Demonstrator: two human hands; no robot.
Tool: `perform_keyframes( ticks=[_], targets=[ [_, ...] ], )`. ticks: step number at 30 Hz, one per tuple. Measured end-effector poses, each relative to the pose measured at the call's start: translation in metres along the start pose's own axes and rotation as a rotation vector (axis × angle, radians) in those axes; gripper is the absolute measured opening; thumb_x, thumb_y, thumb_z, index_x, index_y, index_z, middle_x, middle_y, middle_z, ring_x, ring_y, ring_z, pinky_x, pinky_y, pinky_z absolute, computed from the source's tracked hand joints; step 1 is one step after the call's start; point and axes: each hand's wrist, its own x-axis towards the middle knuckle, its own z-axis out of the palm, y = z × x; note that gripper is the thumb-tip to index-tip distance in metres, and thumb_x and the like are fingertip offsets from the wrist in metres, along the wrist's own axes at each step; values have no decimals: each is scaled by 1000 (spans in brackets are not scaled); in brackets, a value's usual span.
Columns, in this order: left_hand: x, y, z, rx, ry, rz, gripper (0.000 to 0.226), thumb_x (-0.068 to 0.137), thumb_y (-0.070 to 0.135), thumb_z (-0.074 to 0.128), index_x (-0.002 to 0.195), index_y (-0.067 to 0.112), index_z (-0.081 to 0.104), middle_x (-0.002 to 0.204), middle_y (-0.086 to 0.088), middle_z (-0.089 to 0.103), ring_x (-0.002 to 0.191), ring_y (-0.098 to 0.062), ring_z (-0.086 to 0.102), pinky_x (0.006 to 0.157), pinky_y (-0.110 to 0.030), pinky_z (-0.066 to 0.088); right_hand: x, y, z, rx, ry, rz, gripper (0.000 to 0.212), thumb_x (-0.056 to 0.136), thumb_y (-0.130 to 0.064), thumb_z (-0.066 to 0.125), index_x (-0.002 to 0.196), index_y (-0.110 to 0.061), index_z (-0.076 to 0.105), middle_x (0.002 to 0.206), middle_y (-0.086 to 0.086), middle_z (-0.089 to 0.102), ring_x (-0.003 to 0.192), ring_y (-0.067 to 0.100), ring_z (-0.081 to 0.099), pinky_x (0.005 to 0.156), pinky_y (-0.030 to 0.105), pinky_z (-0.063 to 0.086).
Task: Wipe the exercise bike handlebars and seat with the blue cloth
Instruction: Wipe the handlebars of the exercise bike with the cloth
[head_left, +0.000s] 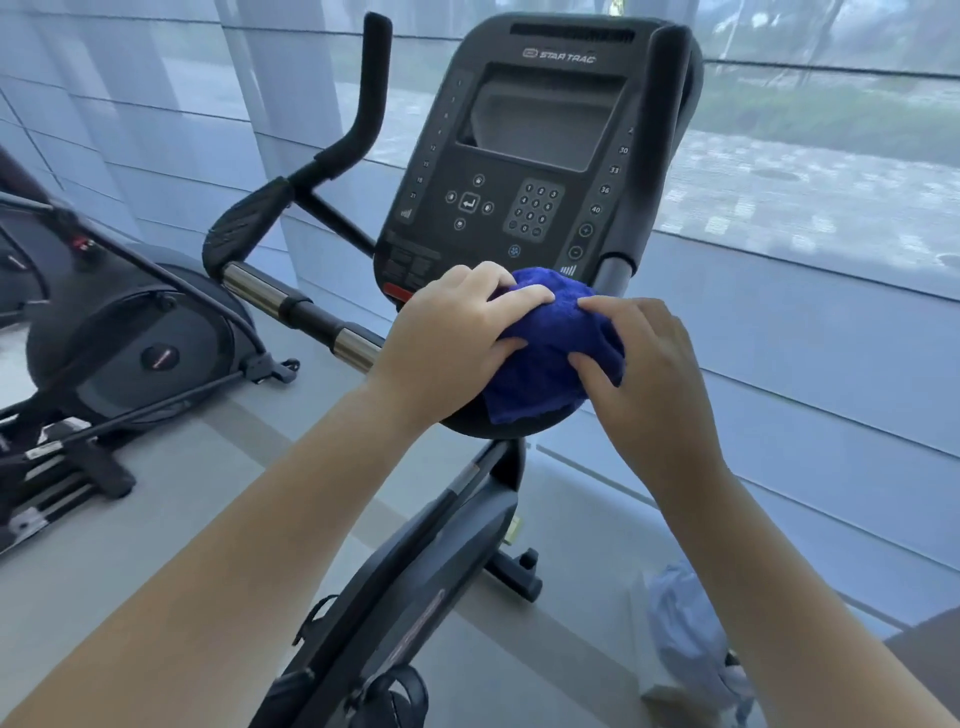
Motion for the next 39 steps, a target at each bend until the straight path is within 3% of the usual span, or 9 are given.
perform_keyframes(
  ticks=[6, 10, 15, 19, 24, 27, 30, 34, 39],
  targets=[
    [-16, -44, -34, 139, 42, -49, 40, 84, 21, 51, 121, 21, 64, 105, -4, 63, 90, -29, 59, 75, -41, 50, 23, -43, 25, 12, -141, -98, 45, 87, -21, 62, 131, -24, 52, 119, -5, 55, 108, 17, 49, 87, 20, 35],
    [-40, -90, -53, 227, 39, -136, 39, 83, 14, 57, 121, 20, 65, 106, -6, 63, 91, -30, 58, 80, -44, 49, 37, -80, 58, -96, -281, -163, 51, 91, -29, 58, 139, -24, 43, 129, -2, 52, 114, 22, 47, 88, 29, 40],
    [-65, -153, -73, 284, 65, -270, 39, 84, 14, 60, 123, 19, 63, 111, -7, 62, 96, -31, 58, 86, -45, 46, 54, -128, 113, -254, -337, -273, 64, 87, -37, 64, 137, -3, 44, 136, 18, 51, 120, 37, 50, 94, 42, 45],
    [-84, -202, -81, 296, 99, -366, 41, 84, 15, 60, 124, 19, 62, 112, -7, 62, 98, -31, 57, 87, -44, 46, 74, -163, 153, -225, -428, -251, 71, 94, -44, 49, 149, -10, 18, 153, 8, 29, 138, 25, 29, 107, 31, 30],
    [-93, -264, -80, 285, 146, -450, 38, 86, 19, 61, 125, 20, 62, 111, -5, 62, 95, -30, 56, 84, -44, 48, 104, -171, 202, -343, -541, -127, 90, 87, -60, 51, 150, -11, 9, 156, 9, 20, 141, 26, 23, 109, 38, 31],
    [-89, -292, -72, 258, 182, -501, 41, 86, 18, 61, 127, 21, 60, 112, -4, 61, 97, -28, 54, 84, -42, 47, 113, -169, 231, -396, -619, -39, 89, 82, -64, 55, 145, -12, 19, 142, 6, 39, 129, 28, 38, 97, 38, 39],
    [-82, -313, -57, 214, 217, -559, 42, 88, 20, 62, 129, 21, 58, 112, -3, 59, 99, -25, 52, 85, -39, 45, 111, -163, 247, -415, -624, -48, 51, 87, -57, 53, 113, -16, 38, 106, 2, 56, 100, 25, 52, 77, 35, 39],
    [-72, -328, -30, 150, 170, -647, 42, 89, 22, 60, 131, 20, 56, 116, -5, 59, 103, -29, 54, 85, -41, 47, 116, -157, 248, -346, -660, -12, 31, 95, -44, 47, 99, -18, 32, 93, 1, 58, 74, 25, 52, 57, 32, 33],
    [-67, -322, -8, 90, 37, -653, 43, 88, 23, 55, 131, 18, 55, 129, -5, 58, 110, -31, 55, 95, -42, 43, 116, -158, 246, -327, -669, -8, 30, 95, -43, 48, 104, -18, 35, 75, -4, 47, 67, 24, 48, 53, 32, 29]
  ],
)
